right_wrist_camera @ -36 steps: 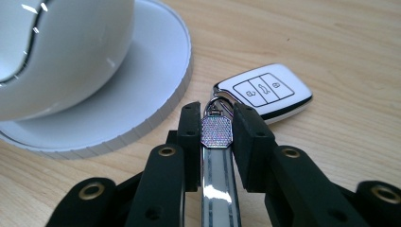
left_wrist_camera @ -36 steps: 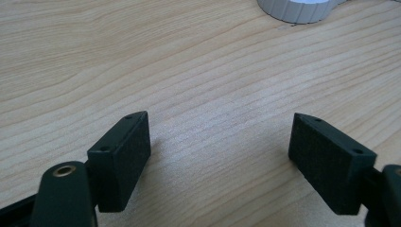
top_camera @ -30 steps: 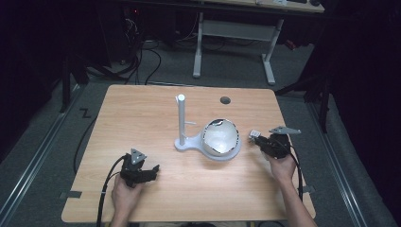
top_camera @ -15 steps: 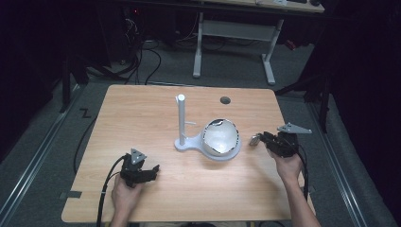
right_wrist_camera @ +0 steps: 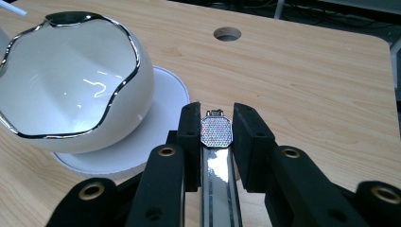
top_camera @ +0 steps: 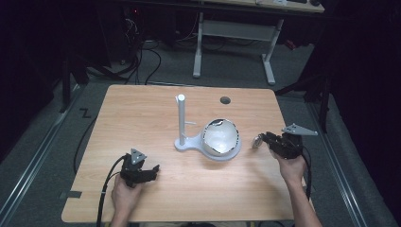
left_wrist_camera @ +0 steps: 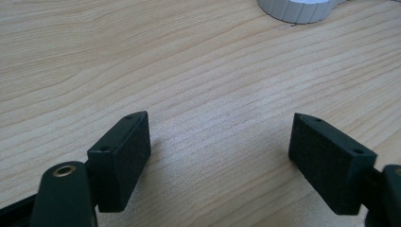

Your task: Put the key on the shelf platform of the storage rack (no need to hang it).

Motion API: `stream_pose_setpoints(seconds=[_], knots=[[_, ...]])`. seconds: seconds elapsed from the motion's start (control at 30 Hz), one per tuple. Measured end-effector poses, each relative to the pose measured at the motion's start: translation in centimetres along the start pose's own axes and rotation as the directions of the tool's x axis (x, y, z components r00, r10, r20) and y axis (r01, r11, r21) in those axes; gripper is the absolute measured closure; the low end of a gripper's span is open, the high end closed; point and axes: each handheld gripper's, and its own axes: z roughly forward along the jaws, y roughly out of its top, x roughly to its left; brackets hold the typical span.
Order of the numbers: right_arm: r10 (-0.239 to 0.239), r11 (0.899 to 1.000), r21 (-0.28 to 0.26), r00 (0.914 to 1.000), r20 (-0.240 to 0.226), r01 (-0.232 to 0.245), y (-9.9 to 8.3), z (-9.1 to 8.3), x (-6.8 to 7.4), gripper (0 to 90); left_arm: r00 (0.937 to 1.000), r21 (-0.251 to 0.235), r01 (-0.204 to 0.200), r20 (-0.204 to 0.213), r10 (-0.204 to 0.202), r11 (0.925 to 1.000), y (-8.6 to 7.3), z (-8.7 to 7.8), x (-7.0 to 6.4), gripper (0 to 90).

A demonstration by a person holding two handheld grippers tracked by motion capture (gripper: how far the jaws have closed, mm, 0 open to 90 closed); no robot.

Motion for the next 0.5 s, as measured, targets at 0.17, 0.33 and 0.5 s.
stream_pose_setpoints(seconds=[0.17, 0.33, 0.5], knots=[[-0.039, 0.999, -0.005, 0.9991, 0.015, 0.039, 0.1, -0.9, 0.6, 74.4, 1.0000, -0.001, 0.001, -0.001, -0.001, 1.0000, 0.0, 0.0, 0.0, 22.0], [-0.038, 0.999, -0.008, 0.9992, -0.009, 0.038, 0.2, -1.5, 0.9, 74.4, 1.0000, -0.001, 0.001, -0.001, -0.001, 1.0000, 0.0, 0.0, 0.0, 22.1], [-0.051, 0.999, -0.002, 0.9982, -0.032, 0.051, 0.5, -2.3, 1.3, 74.4, 1.0000, 0.000, 0.000, 0.000, 0.000, 1.0000, 0.0, 0.0, 0.0, 22.1]])
